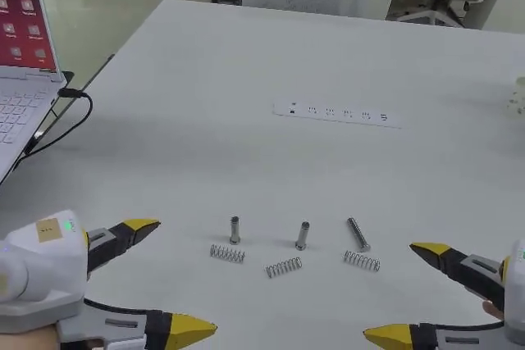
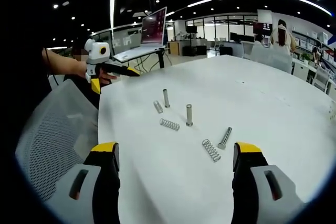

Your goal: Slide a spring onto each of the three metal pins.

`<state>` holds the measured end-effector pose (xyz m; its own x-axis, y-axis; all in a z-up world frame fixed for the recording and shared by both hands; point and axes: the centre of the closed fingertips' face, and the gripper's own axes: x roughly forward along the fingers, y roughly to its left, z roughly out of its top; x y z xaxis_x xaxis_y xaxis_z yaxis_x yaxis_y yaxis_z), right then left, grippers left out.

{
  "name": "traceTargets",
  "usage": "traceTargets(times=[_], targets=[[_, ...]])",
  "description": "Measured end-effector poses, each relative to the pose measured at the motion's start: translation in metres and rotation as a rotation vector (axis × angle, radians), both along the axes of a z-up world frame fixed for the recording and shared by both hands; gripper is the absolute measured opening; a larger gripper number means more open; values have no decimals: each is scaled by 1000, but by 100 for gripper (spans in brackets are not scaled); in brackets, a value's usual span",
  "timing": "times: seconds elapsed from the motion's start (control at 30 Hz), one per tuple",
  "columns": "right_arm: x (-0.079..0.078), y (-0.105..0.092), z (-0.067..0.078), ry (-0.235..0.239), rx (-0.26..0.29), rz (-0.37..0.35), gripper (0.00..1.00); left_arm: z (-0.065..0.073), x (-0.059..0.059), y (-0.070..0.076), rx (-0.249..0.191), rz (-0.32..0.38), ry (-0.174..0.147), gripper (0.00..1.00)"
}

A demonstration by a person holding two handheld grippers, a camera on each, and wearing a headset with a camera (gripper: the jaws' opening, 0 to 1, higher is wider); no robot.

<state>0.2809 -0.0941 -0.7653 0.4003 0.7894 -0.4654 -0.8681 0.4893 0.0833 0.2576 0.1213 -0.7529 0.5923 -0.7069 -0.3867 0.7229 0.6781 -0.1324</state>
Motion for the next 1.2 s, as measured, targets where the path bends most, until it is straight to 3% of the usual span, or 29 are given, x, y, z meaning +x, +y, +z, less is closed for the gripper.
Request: traceTargets(times=[0.57,0.83,1.07,1.2], targets=[[4,4,1,7,-10,9,86,-3,0,1,-9,10,9,98],[17,2,5,-6,-21,-9,84,-3,1,2,-6,13,6,98],[29,4,4,10,-56,9,77,-3,0,3,-11,16,10,98],[39,8,9,-6,-65,19,72,-4,0,3,-9,20,11,98]])
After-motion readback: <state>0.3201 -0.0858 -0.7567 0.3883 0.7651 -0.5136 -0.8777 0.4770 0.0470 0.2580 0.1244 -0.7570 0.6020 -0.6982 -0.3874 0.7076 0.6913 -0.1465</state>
